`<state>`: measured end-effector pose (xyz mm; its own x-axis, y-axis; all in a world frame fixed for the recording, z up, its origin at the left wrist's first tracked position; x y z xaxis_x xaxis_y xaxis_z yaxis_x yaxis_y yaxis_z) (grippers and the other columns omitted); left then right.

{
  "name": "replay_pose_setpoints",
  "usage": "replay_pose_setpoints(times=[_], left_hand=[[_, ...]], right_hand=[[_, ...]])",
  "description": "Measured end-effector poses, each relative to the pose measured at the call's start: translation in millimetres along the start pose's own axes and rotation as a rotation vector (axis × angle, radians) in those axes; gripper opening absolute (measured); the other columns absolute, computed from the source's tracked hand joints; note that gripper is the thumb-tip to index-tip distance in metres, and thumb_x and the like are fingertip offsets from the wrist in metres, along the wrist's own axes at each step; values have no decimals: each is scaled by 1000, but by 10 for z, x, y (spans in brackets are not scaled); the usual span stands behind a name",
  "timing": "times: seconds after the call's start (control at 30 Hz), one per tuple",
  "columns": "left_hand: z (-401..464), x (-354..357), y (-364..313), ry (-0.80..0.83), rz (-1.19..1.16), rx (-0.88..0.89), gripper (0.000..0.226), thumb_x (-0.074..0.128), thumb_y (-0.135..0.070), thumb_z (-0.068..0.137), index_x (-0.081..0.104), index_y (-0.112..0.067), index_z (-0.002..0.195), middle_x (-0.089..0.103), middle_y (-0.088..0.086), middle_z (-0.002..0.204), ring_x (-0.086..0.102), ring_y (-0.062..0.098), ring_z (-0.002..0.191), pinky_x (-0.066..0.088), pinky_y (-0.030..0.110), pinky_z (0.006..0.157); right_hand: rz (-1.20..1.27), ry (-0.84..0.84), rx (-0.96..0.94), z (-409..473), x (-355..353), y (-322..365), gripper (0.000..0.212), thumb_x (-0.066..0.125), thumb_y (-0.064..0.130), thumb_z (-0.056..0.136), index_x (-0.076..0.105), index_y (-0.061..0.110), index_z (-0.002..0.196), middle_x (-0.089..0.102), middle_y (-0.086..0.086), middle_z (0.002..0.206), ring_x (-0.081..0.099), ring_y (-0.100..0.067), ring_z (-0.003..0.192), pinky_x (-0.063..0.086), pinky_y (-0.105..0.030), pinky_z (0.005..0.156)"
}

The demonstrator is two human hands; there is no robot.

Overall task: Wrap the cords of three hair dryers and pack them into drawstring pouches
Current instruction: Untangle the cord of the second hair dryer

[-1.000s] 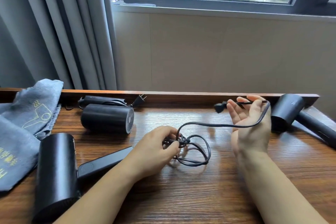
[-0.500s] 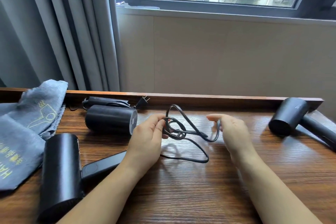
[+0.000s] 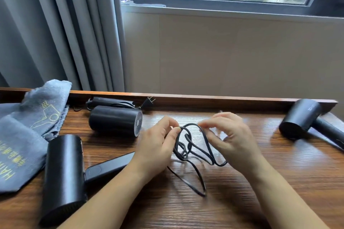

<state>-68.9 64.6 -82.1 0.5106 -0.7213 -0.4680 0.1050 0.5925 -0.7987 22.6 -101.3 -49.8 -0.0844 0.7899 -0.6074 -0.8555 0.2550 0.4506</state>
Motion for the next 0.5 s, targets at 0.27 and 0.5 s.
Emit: replay_pose_setpoints(times=[0.27, 0.5], left_hand=[[-10, -37, 21, -42, 45, 3, 12, 52, -28, 99, 57, -23, 89, 57, 3, 60, 50, 17, 57, 44, 44, 64], [-50, 40, -98, 99, -78, 37, 9, 52, -23, 100, 58, -26, 93, 61, 2, 67, 56, 19, 63, 47, 36, 65]], right_hand=[[101, 227, 155, -60, 80, 23, 33, 75, 24, 86, 64, 36, 115, 70, 16, 85, 62, 3, 74, 39, -7, 74], [138, -13, 340, -75, 34, -166, 15, 65, 17, 94, 69, 31, 100, 71, 22, 82, 65, -5, 73, 46, -15, 69]])
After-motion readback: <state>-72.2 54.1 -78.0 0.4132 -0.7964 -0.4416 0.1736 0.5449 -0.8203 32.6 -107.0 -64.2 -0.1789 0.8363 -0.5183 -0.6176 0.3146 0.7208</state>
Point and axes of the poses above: each hand's wrist, its own z-axis towards the middle knuckle, its own x-axis out of the palm, y = z × x, the point moved 6 cm from there along z, towards the middle knuckle
